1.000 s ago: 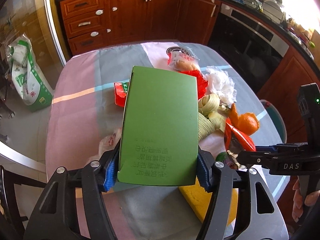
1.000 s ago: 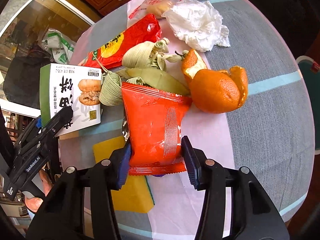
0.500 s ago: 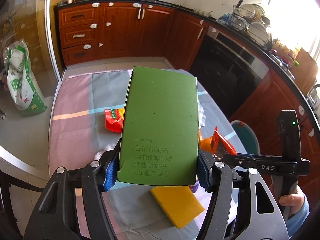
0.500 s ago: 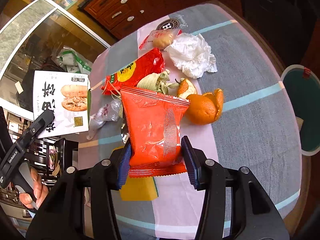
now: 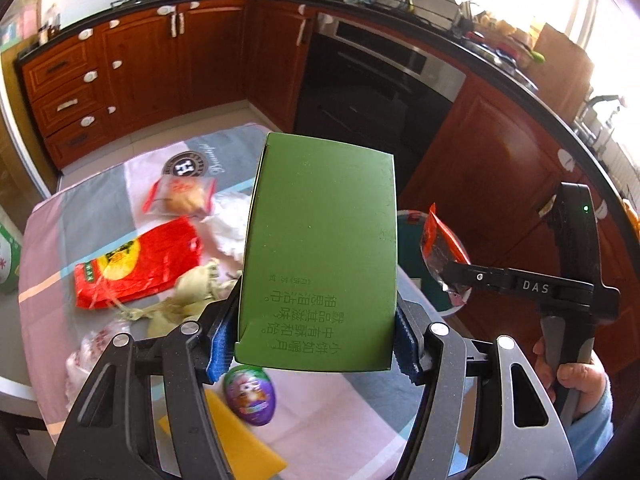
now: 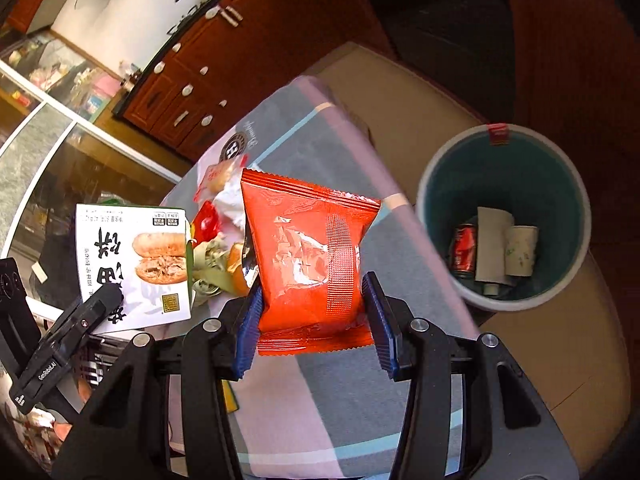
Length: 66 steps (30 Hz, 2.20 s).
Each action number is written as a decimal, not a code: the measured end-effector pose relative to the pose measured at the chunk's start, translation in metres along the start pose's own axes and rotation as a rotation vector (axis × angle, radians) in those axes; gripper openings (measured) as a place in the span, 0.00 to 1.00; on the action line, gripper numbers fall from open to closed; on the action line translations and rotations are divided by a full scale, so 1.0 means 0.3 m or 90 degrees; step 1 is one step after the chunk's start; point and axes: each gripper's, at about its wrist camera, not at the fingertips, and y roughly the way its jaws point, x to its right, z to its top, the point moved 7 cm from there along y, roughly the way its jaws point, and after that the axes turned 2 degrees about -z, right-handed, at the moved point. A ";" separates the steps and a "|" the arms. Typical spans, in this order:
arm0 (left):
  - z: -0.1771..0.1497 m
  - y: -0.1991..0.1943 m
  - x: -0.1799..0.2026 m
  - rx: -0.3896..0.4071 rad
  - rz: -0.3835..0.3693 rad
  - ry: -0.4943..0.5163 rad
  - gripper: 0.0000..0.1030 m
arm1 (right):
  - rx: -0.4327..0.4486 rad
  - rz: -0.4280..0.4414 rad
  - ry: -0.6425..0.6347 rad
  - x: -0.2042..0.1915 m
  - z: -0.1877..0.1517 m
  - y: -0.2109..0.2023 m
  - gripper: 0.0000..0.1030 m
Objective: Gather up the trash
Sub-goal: 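Carry the box and packet over the bin and open both tools, then return both tools to the table toward the remaining trash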
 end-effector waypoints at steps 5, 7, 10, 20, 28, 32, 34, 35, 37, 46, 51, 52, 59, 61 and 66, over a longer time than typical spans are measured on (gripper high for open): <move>0.041 0.125 0.189 -0.026 -0.031 0.056 0.63 | 0.031 -0.010 0.067 0.211 0.043 -0.065 0.45; 0.052 0.183 0.258 -0.039 -0.044 0.075 0.63 | 0.039 -0.015 0.095 0.292 0.053 -0.085 0.45; 0.057 0.278 0.354 -0.066 -0.056 0.096 0.63 | 0.048 -0.030 0.123 0.382 0.061 -0.105 0.45; 0.047 0.556 0.554 -0.143 -0.088 0.139 0.63 | 0.035 -0.065 0.173 0.573 0.080 -0.094 0.45; 0.013 0.688 0.553 -0.185 -0.079 0.137 0.71 | 0.016 -0.076 0.186 0.636 0.099 -0.046 0.45; 0.015 0.693 0.526 -0.183 -0.076 0.126 0.76 | 0.006 -0.079 0.182 0.637 0.105 -0.019 0.45; 0.013 0.687 0.514 -0.179 -0.073 0.123 0.80 | 0.003 -0.080 0.182 0.635 0.107 -0.008 0.45; 0.011 0.683 0.508 -0.178 -0.072 0.121 0.83 | 0.001 -0.079 0.182 0.633 0.107 -0.002 0.45; 0.006 0.673 0.494 -0.174 -0.067 0.119 0.88 | -0.003 -0.081 0.179 0.626 0.108 0.009 0.45; -0.016 0.636 0.460 -0.181 -0.067 0.108 0.95 | -0.016 -0.099 0.184 0.584 0.113 0.044 0.81; -0.036 0.608 0.437 -0.187 -0.070 0.096 0.95 | -0.032 -0.112 0.199 0.584 0.089 0.052 0.81; -0.038 0.601 0.432 -0.186 -0.071 0.094 0.95 | -0.035 -0.114 0.201 0.583 0.085 0.054 0.81; -0.057 0.540 0.396 -0.173 -0.066 0.079 0.95 | -0.042 -0.116 0.186 0.519 0.060 0.047 0.81; -0.063 0.510 0.378 -0.165 -0.060 0.072 0.95 | -0.041 -0.115 0.177 0.487 0.053 0.044 0.81; -0.086 0.427 0.313 -0.148 -0.044 0.047 0.95 | -0.041 -0.106 0.149 0.392 0.029 0.034 0.81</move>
